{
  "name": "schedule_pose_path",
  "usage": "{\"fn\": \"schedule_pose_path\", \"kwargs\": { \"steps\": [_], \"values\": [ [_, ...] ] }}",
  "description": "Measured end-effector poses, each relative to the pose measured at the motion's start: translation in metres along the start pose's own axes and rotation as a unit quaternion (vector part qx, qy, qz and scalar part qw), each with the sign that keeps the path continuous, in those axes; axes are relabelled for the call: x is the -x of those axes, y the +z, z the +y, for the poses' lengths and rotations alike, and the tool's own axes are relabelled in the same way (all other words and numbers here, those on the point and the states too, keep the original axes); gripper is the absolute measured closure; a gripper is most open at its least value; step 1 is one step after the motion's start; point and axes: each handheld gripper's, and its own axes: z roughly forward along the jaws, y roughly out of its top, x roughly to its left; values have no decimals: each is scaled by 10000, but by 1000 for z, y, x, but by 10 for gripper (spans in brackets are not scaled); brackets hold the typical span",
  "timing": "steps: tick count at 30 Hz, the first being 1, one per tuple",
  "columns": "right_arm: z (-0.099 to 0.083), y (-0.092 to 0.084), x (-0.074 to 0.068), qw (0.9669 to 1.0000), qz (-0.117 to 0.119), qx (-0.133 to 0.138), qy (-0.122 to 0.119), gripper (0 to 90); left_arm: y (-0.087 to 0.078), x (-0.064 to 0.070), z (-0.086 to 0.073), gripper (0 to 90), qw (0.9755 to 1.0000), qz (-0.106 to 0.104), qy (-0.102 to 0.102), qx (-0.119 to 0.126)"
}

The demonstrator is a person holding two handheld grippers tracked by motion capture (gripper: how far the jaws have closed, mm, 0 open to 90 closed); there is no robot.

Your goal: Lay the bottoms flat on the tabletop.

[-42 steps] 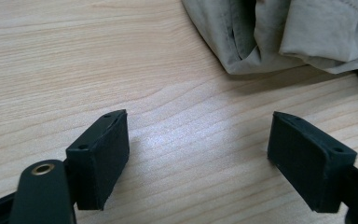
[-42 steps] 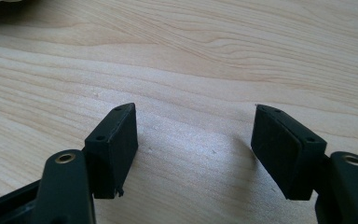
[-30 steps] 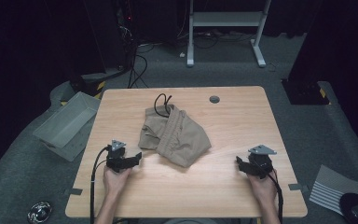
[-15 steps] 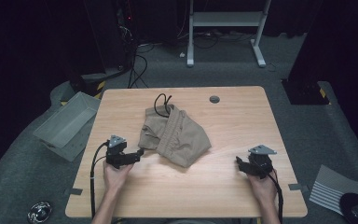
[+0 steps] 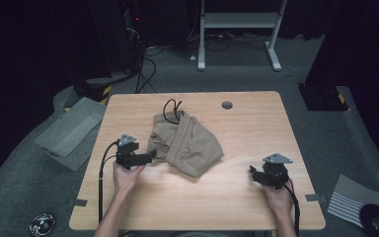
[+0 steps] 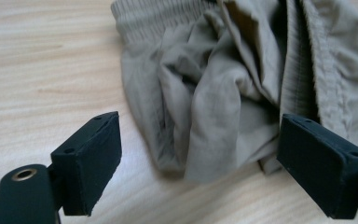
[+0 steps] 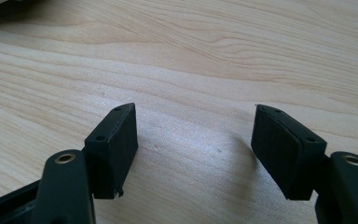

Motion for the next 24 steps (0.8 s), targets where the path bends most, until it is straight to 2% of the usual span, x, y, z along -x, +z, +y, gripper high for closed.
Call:
{"fn": "schedule_pose_path", "kwargs": {
  "steps": [5,8,14,16,19,22,24],
  "values": [
    [0,0,0,10000,2,3,-23,312,8,-1,7,141,10000,-15,-10,-85],
    [0,0,0,10000,8,6,-14,312,12,0,10,143,9999,-72,-64,-55],
    [0,0,0,10000,12,4,-15,312,23,2,17,142,9999,-75,-27,-128],
    [0,0,0,10000,21,6,-29,312,26,2,18,149,9998,-128,-115,-43],
    [0,0,-1,10000,12,5,-39,312,31,-1,18,152,9996,-150,-237,-45],
    [0,0,0,10000,24,6,-29,312,36,0,20,153,9997,-106,-155,-161],
    [0,0,0,10000,16,4,-31,311,40,2,23,156,9998,-53,-31,-198]
  ]
}}
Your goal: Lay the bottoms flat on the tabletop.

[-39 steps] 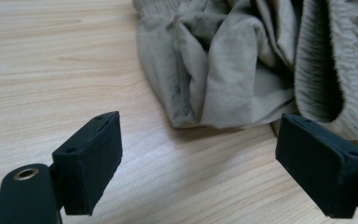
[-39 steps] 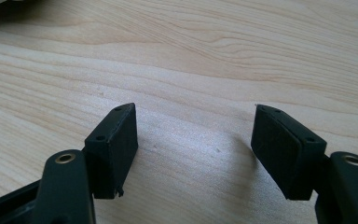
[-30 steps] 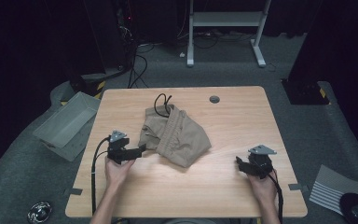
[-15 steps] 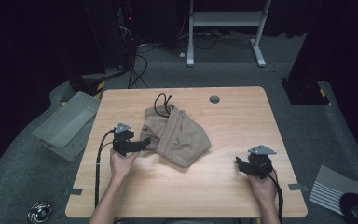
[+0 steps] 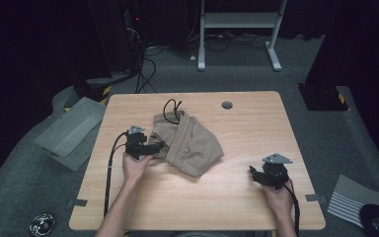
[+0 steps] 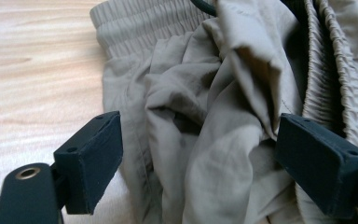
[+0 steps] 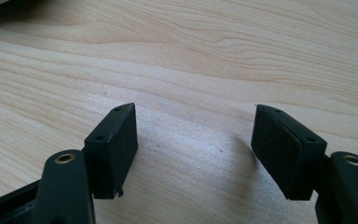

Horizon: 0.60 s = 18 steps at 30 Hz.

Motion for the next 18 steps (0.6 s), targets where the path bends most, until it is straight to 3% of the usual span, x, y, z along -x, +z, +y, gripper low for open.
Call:
{"fn": "schedule_pose_path", "kwargs": {
  "steps": [4,8,12,18],
  "values": [
    [0,0,0,10000,8,-2,16,310,9,1,2,191,9999,-112,-58,7],
    [0,0,0,10000,10,-4,22,310,20,-1,-2,229,9995,-235,-118,-170],
    [0,0,0,10000,6,-2,19,310,31,3,-6,302,9994,-107,79,-329],
    [0,0,0,10000,2,-1,19,311,41,7,-10,403,9986,-108,267,-442]
  ]
}}
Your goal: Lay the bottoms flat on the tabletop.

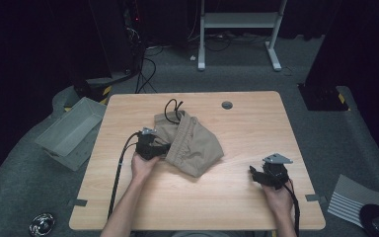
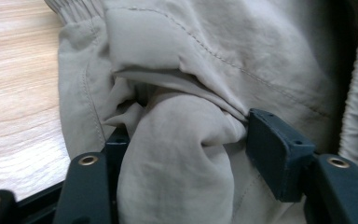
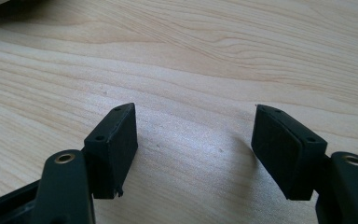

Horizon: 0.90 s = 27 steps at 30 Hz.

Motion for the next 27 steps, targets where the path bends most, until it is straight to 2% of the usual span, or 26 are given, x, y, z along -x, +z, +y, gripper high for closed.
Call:
{"fn": "schedule_pose_path", "kwargs": {
  "steps": [2,5,9,15,17,21,23,27],
  "values": [
    [0,0,0,10000,1,0,1,311,3,4,0,419,10000,-10,57,-29],
    [0,0,0,10000,-6,0,-12,311,9,12,5,427,9994,13,326,-126],
    [0,0,0,10000,-5,0,-16,312,18,26,10,429,9985,-34,521,-143],
    [0,1,3,9998,148,-46,91,312,28,42,14,431,9981,-108,602,-106],
    [1,2,4,9997,222,-73,114,283,31,48,15,433,9977,-127,658,-118],
    [2,3,3,9994,320,-126,20,251,35,55,16,436,9969,-164,762,-77],
    [3,2,0,9990,433,-101,-88,342,36,58,16,436,9969,-179,756,-82],
    [14,-5,-18,9966,736,236,-298,376,34,57,17,416,9973,-193,699,-117]
  ]
}}
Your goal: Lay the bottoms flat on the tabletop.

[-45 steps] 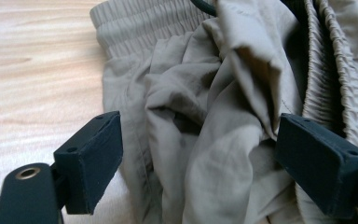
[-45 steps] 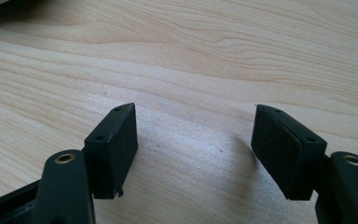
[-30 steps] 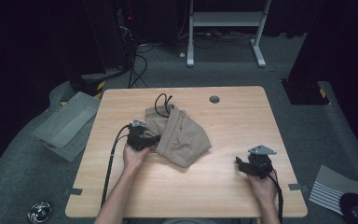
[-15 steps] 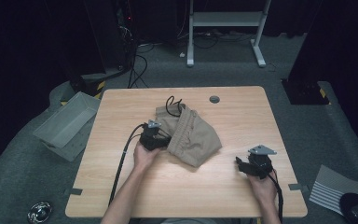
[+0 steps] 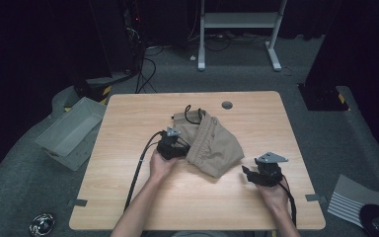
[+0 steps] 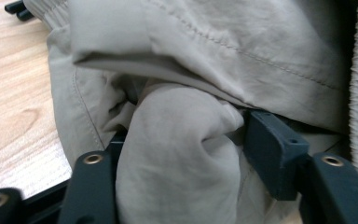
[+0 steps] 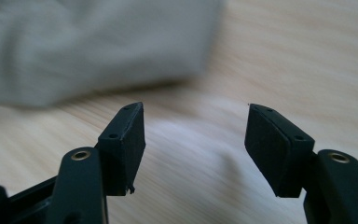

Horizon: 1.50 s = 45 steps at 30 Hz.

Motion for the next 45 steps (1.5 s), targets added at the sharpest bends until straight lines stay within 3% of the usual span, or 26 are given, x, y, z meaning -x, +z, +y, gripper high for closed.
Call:
{"fn": "schedule_pose_path", "kwargs": {
  "steps": [3,6,11,14,17,22,25,28,33,36,39,42,45],
  "values": [
    [16,0,-22,9988,290,190,-331,383,-7,0,-1,357,10000,31,-42,51],
    [31,9,-45,9954,564,175,-757,387,-14,-2,-3,351,9999,43,-44,111],
    [47,31,-64,9922,860,123,-898,397,-23,-5,-4,425,9996,31,-157,220],
    [50,43,-70,9917,825,-2,-987,413,-23,-7,-5,526,9995,-64,-237,189],
    [49,56,-71,9913,663,-294,-1102,546,-22,-5,-5,630,9997,-79,-180,141],
    [46,62,-62,9906,737,-406,-1077,827,-24,-4,-6,729,9998,-154,-117,36],
    [46,57,-58,9897,743,-370,-1168,879,-26,-7,-6,766,9996,-239,-123,3],
    [47,45,-49,9922,751,-127,-992,884,-31,-10,-8,796,9996,-263,-121,-16],
    [53,20,-18,9969,477,291,-545,885,-41,-17,-13,817,9997,-207,-121,-44],
    [51,16,4,9990,247,296,-238,885,-45,-22,-18,821,9998,-137,-115,-82],
    [40,27,19,9999,91,-8,-67,883,-45,-28,-24,815,9996,-136,-208,-113],
    [29,38,19,9995,71,-274,-101,855,-48,-27,-26,745,9998,-86,-177,-70],
    [30,32,14,9999,131,-91,-31,681,-56,-24,-23,565,9998,-102,-131,99]
  ]
}}
